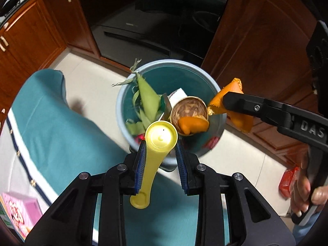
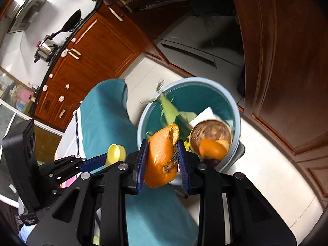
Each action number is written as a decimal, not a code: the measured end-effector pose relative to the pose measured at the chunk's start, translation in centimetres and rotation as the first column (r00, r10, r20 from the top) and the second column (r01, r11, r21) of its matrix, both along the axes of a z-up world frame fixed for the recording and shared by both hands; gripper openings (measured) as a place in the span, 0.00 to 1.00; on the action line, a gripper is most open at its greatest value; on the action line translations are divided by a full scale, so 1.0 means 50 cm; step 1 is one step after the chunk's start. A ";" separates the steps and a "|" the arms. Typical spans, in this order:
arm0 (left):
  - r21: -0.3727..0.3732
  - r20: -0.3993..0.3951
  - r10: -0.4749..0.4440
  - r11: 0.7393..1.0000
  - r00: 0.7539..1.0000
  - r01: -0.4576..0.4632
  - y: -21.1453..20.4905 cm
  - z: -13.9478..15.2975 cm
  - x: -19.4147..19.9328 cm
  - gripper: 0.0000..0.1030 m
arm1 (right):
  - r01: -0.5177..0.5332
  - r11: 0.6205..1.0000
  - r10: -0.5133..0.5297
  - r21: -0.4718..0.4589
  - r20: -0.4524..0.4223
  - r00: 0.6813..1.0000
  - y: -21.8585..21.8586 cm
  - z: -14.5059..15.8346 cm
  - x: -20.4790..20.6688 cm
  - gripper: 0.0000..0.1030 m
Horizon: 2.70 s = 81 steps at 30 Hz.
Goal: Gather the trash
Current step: 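Carry scoop and orange peel over the teal bin and open both tools, then move both tools back over the table toward the pink box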
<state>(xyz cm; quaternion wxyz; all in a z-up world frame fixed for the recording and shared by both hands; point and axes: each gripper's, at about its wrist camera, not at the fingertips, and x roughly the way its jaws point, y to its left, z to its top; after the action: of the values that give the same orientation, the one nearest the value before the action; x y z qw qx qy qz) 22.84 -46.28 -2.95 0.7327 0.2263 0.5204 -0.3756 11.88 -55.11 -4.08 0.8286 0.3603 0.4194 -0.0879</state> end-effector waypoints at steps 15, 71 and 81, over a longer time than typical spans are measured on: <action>0.066 0.052 0.026 0.997 0.998 -0.029 -0.095 -0.056 0.048 0.68 | 0.082 0.993 -0.078 0.083 -0.059 0.995 -0.062 -0.064 0.026 0.81; -0.050 0.077 0.458 0.889 0.885 -0.456 0.657 0.060 0.047 0.73 | -0.434 0.898 0.421 -0.074 -0.144 0.896 0.551 0.087 0.192 0.86; -0.026 0.069 0.566 0.824 0.822 -0.566 0.805 0.019 0.103 0.73 | -0.616 0.776 0.592 -0.136 -0.177 0.786 0.687 0.053 0.332 0.86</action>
<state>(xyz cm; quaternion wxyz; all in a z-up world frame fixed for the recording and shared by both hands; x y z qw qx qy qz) 28.00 -6.01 -1.99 0.8301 0.0740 0.5362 -0.1341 28.47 -20.75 -1.45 0.8150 0.1209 0.5535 0.1216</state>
